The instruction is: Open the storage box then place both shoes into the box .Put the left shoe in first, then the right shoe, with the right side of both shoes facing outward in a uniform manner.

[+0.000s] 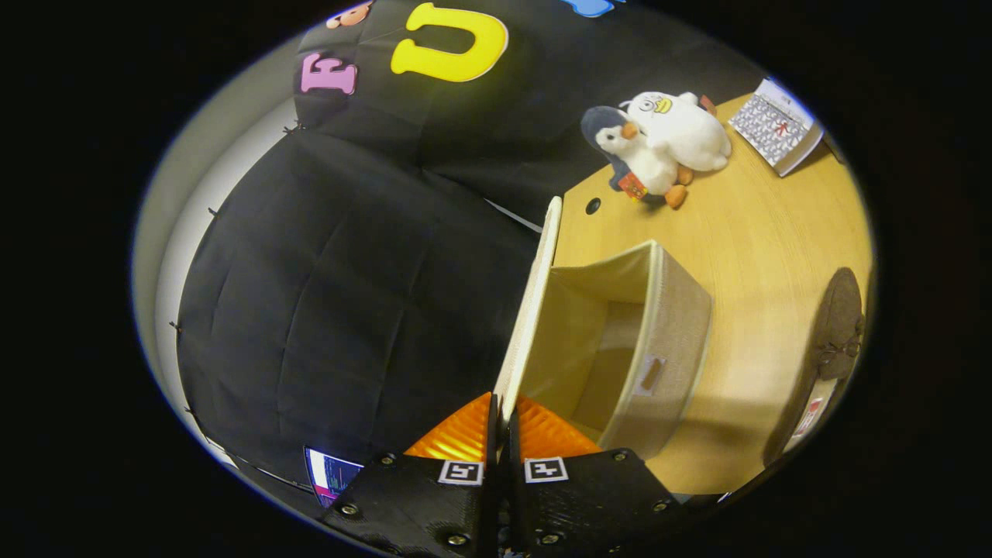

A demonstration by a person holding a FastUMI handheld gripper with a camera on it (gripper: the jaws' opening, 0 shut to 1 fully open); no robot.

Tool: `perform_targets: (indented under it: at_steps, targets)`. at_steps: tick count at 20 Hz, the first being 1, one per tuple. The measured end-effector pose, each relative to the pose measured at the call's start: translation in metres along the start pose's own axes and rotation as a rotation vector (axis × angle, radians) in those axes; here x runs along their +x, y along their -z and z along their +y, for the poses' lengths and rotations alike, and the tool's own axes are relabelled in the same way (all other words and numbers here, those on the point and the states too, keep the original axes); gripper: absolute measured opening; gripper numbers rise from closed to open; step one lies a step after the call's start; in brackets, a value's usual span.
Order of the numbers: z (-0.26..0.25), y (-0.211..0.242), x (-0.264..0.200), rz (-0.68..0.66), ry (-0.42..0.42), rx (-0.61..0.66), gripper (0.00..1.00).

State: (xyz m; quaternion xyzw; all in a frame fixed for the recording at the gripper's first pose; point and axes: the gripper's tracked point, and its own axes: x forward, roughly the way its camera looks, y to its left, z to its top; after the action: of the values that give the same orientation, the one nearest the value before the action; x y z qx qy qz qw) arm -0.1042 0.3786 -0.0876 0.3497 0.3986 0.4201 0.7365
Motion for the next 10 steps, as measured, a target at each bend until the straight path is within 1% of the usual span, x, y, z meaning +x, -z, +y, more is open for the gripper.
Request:
perform_targets:
  at_steps: [2,5,6,8,10]
  targets:
    - [0.021,-0.006,0.008,0.023,0.034,-0.036,0.05]
    - [0.058,-0.013,0.031,0.047,0.052,-0.113,0.05]
    - [0.072,-0.015,0.041,0.056,0.057,-0.121,0.05]
    - [0.094,-0.017,0.060,0.068,0.085,-0.146,0.05]
    - [0.110,-0.016,0.084,0.085,0.137,-0.158,0.05]
